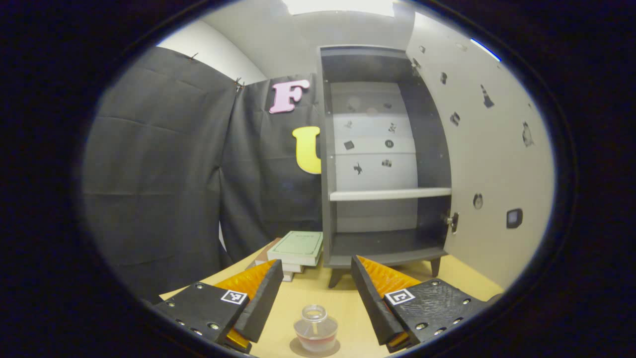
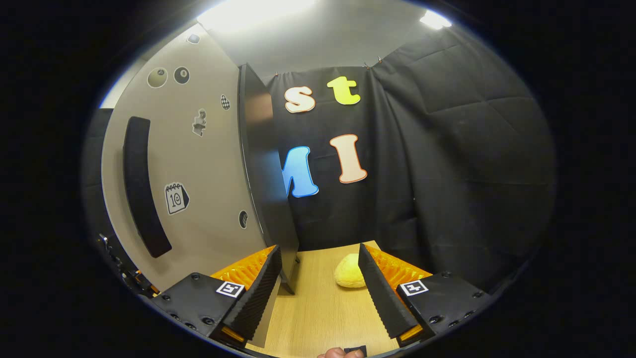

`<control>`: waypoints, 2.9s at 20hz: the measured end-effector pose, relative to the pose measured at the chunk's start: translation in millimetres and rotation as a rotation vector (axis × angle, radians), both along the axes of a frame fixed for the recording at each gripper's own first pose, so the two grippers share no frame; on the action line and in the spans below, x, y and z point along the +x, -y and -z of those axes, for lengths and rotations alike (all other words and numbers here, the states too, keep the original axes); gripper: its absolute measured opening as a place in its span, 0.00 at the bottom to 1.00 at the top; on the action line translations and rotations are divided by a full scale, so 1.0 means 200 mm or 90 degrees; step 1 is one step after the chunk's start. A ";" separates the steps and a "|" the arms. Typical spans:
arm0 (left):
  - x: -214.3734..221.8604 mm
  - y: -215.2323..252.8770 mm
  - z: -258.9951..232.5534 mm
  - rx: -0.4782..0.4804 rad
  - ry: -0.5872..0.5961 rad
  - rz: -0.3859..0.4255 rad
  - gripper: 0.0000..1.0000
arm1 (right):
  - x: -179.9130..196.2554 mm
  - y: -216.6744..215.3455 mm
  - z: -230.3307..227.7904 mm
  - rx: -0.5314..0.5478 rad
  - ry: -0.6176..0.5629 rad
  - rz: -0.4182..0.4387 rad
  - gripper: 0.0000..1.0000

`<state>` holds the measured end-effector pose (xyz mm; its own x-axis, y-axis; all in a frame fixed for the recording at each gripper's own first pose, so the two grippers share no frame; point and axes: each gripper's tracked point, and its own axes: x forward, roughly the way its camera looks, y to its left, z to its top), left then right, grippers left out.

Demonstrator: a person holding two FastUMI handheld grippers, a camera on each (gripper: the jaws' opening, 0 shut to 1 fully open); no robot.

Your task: Open the cabinet door with the right hand, grasp the bottle in the cabinet with the left hand and place it on the coaster, then close the cabinet door with the right hand.

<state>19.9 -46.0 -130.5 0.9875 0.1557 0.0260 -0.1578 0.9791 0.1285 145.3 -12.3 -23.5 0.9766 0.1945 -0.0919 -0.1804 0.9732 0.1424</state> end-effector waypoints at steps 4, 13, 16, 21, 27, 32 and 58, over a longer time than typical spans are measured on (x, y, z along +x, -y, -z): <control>-0.09 0.04 -0.23 -0.016 0.022 0.002 0.82 | 0.01 0.01 -0.06 -0.007 0.030 -0.005 0.98; -0.29 0.07 -0.56 -0.023 0.057 -0.006 0.87 | 0.02 -0.03 -0.22 -0.012 0.046 -0.028 0.97; -0.30 0.09 -0.68 -0.056 0.063 0.017 0.87 | -0.03 -0.09 -0.32 -0.014 0.050 -0.027 0.97; -0.24 0.10 -0.84 -0.061 0.051 0.074 0.89 | -0.10 -0.20 -0.48 -0.012 0.042 -0.010 0.98; -0.16 0.05 -0.82 -0.020 -0.023 0.144 0.88 | -0.18 -0.32 -0.56 -0.001 0.030 0.035 0.98; -0.13 -0.07 -0.79 -0.011 -0.049 0.167 0.88 | -0.23 -0.33 -0.54 -0.004 0.023 0.102 0.97; -0.09 -0.74 -0.58 -0.044 -0.081 0.142 0.90 | -0.28 -1.12 -0.52 -0.050 0.051 0.059 0.96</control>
<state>2.7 102.1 -14.5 0.9922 -0.0695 -0.1037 0.0764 0.9950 0.0645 90.0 212.3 80.1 0.9949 0.0976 -0.0249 -0.0962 0.9939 0.0532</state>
